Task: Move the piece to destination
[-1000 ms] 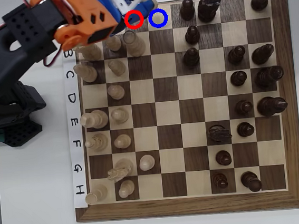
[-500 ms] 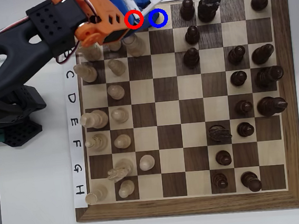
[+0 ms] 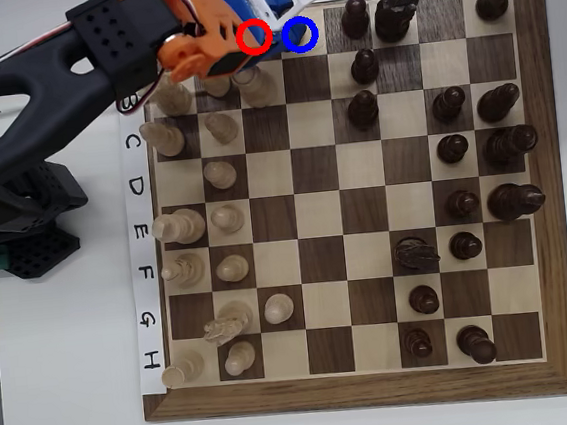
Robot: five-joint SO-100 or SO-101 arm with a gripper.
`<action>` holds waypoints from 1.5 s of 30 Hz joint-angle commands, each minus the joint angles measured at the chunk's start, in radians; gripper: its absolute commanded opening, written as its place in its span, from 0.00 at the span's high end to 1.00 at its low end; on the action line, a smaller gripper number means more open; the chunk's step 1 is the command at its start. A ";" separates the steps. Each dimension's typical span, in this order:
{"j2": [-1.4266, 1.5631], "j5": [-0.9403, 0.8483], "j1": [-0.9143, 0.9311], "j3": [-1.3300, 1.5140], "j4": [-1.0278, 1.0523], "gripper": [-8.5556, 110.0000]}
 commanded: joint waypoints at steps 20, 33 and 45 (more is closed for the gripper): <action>-0.009 0.106 0.072 -0.301 0.095 0.93; -0.031 0.146 0.034 -0.281 0.034 0.93; -0.037 0.176 0.003 -0.295 0.005 0.93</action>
